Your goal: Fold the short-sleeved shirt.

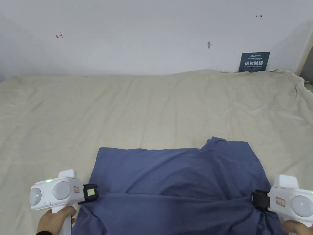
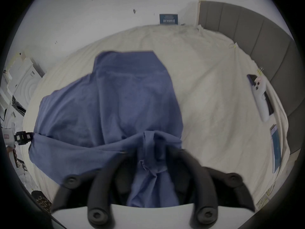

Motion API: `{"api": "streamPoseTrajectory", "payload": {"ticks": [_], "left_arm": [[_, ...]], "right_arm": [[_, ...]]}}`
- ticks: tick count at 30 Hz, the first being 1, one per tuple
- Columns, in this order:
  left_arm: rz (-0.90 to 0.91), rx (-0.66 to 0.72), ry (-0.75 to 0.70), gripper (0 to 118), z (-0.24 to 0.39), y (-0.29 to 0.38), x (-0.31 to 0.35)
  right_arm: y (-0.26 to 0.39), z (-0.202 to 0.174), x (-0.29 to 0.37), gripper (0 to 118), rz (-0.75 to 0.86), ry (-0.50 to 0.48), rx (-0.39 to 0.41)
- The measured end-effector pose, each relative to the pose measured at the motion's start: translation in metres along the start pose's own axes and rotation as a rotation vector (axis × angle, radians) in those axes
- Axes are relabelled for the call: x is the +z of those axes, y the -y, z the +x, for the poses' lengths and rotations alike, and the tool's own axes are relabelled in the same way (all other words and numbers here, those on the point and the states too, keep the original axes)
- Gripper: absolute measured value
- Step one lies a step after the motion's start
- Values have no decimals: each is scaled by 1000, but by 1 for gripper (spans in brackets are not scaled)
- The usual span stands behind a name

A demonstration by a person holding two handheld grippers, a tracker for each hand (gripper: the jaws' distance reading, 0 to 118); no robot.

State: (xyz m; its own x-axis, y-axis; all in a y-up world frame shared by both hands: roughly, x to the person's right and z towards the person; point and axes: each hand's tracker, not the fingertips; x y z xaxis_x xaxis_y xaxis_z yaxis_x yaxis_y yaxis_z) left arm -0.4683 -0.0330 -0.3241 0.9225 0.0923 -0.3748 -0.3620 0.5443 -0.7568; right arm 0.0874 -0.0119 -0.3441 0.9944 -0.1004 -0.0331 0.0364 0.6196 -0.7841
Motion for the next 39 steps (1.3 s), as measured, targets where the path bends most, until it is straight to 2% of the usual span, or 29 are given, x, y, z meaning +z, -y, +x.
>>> {"api": "streamPoseTrajectory", "payload": {"ticks": [1, 2, 8, 10, 13, 15, 16, 17, 19, 26, 29, 32, 36, 37, 39], "left_arm": [[44, 14, 11, 101, -1, 0, 12], [93, 11, 30, 101, -1, 0, 26], [277, -65, 53, 101, 0, 17, 111], [338, -89, 51, 97, 1, 28, 134], [411, -91, 69, 70, 0, 48, 163], [454, -95, 106, 28, -3, 60, 175], [467, -92, 129, 12, -5, 66, 178], [474, -100, 139, 0, -6, 73, 181], [500, -104, 132, 0, -6, 86, 187], [503, -154, 120, 0, -8, 105, 191], [416, -162, 106, 0, -9, 100, 180], [334, -111, 139, 0, -13, 94, 160], [207, -144, 99, 0, -14, 89, 127], [158, -131, 95, 5, -15, 87, 117], [88, -103, 83, 24, -17, 85, 98]], "right_arm": [[-3, 0, 16, 78, 48, -8, -2], [-7, 1, 33, 84, 96, -19, 1], [-4, -7, 131, 84, 358, -39, 32], [4, -8, 155, 82, 424, -35, 45], [22, -15, 184, 73, 495, 17, 91], [33, -15, 195, 46, 527, 29, 111], [39, -15, 201, 27, 540, 36, 111], [44, -16, 205, 1, 557, 48, 111], [54, -15, 211, 0, 588, 81, 124], [64, -3, 214, 0, 610, 62, 121], [64, -1, 211, 0, 603, 49, 105], [64, -1, 205, 0, 583, 45, 97], [65, 3, 194, 0, 557, 39, 87], [65, 4, 192, 0, 551, 38, 87], [66, 5, 189, 0, 542, 36, 86]]}}
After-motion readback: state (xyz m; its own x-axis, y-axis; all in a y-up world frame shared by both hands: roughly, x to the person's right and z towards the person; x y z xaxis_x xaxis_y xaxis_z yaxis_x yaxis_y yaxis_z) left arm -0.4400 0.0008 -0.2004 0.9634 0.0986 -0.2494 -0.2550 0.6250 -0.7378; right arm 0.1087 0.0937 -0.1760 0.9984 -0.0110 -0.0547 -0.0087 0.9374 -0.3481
